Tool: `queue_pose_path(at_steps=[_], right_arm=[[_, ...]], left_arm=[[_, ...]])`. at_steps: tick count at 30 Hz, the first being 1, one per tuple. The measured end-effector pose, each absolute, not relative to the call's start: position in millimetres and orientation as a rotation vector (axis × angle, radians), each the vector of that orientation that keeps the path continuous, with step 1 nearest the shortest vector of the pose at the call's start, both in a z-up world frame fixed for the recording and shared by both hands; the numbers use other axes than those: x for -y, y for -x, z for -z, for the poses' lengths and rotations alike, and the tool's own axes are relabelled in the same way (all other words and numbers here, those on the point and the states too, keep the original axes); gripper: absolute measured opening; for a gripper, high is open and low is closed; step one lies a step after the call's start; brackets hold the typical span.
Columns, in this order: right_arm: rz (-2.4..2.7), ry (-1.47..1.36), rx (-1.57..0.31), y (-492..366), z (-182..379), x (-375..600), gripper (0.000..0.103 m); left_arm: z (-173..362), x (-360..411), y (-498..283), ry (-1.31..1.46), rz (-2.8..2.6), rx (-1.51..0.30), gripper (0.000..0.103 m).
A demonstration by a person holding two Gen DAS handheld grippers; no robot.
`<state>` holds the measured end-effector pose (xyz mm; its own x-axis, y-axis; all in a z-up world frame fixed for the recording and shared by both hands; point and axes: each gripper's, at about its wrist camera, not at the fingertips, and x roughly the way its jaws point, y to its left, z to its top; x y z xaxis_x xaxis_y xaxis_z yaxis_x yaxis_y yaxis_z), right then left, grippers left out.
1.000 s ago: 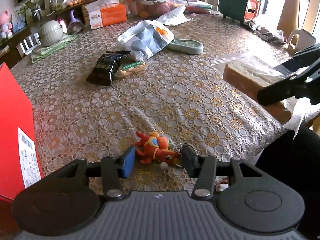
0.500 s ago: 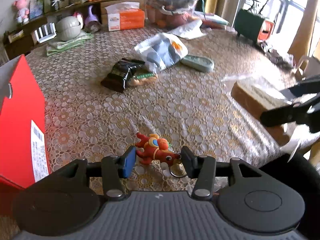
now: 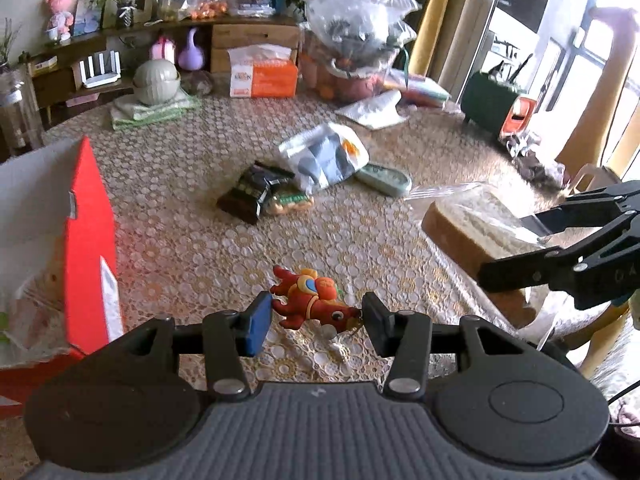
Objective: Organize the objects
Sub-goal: 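Lift the dragon keychain with the left gripper while the right lifts the bread, then lower the bread into the box and open the right gripper while the left holds the dragon above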
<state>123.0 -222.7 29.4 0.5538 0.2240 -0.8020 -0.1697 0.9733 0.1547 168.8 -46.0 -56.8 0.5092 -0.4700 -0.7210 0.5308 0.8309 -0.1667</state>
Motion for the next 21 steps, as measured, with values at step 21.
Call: queue_pose_path(at_steps=[21], right_arm=[[-0.457,0.058,-0.866,-181.1,-79.6,80.2,0.078]], left_arm=[[-5.8,-71.5,-192.1,-0.021,0.395,-0.754,0.048]])
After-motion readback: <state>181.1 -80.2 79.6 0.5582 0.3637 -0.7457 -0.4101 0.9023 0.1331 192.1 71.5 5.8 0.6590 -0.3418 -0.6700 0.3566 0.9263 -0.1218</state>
